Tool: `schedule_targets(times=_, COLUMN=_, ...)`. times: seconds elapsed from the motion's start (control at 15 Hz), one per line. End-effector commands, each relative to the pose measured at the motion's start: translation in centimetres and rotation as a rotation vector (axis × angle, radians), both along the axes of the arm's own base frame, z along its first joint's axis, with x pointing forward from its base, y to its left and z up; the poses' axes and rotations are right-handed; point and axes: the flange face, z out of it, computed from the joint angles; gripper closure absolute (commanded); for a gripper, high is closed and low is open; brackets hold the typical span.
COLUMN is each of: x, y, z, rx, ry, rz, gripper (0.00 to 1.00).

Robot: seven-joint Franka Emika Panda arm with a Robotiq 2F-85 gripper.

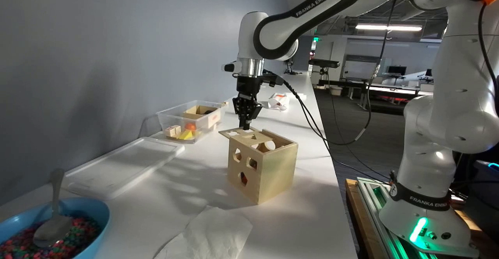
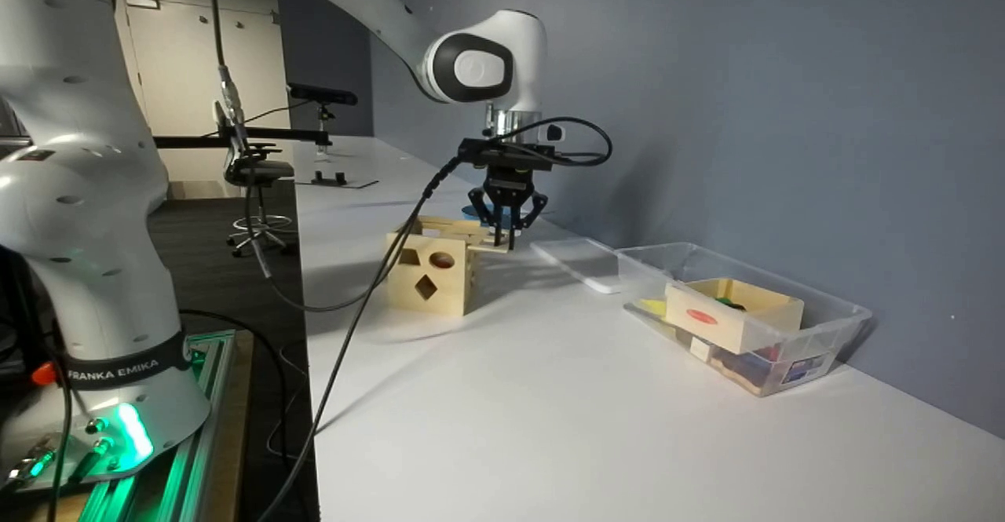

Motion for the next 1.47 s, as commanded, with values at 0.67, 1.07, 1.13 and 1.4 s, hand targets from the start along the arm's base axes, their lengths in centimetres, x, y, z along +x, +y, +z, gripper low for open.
schedule_targets(times=0.67, x=-0.7, y=-4.8, z=-0.2, rx=0.072, ry=0.006, rz=-0.348, gripper=0.94)
schedule_targets(times=1.07, x=-0.5, y=-1.9, z=0.5, rx=0.054, ry=0.000, rz=-0.322, gripper=0.52)
schedule_targets(times=1.13, x=-0.5, y=-1.5, z=0.7, rx=0.055, ry=-0.001, rz=-0.323, gripper=0.47)
schedule_targets(times=1.4, x=-0.9, y=-0.9, z=1.4, rx=0.054, ry=-0.016, rz=-0.325, gripper=0.19)
